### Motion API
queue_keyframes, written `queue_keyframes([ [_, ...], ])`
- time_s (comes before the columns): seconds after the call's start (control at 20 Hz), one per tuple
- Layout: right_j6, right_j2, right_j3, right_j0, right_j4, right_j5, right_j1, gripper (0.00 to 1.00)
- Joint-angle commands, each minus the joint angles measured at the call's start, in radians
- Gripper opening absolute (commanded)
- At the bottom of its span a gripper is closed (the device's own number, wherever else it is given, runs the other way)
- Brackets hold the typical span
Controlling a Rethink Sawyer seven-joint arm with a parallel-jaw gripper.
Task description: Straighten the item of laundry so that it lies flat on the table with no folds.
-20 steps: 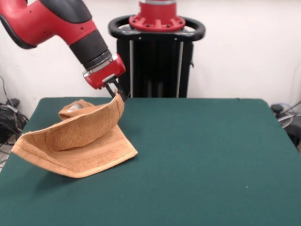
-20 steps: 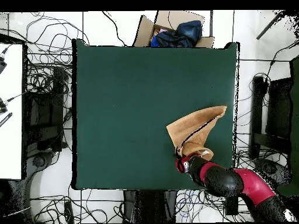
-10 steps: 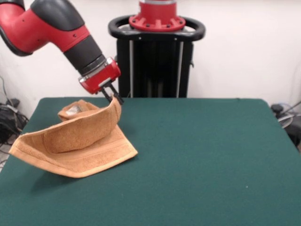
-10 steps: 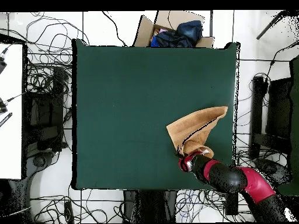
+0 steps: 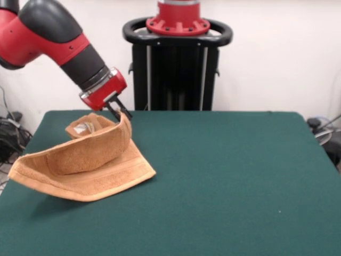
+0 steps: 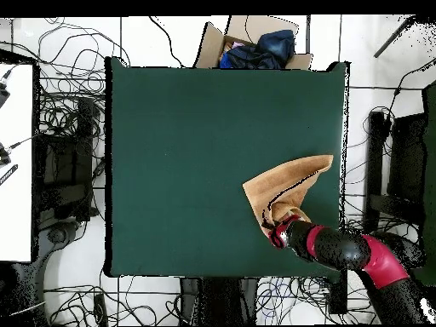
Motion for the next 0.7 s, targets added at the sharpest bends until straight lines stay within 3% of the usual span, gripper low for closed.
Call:
queue_keyframes([
  [0.05,-0.269,0.046,-0.199,0.013,0.046,0.167,0.007,0.00],
  [0.7,-0.470,0.051,-0.328,0.000,0.072,0.361,-0.022,0.00],
])
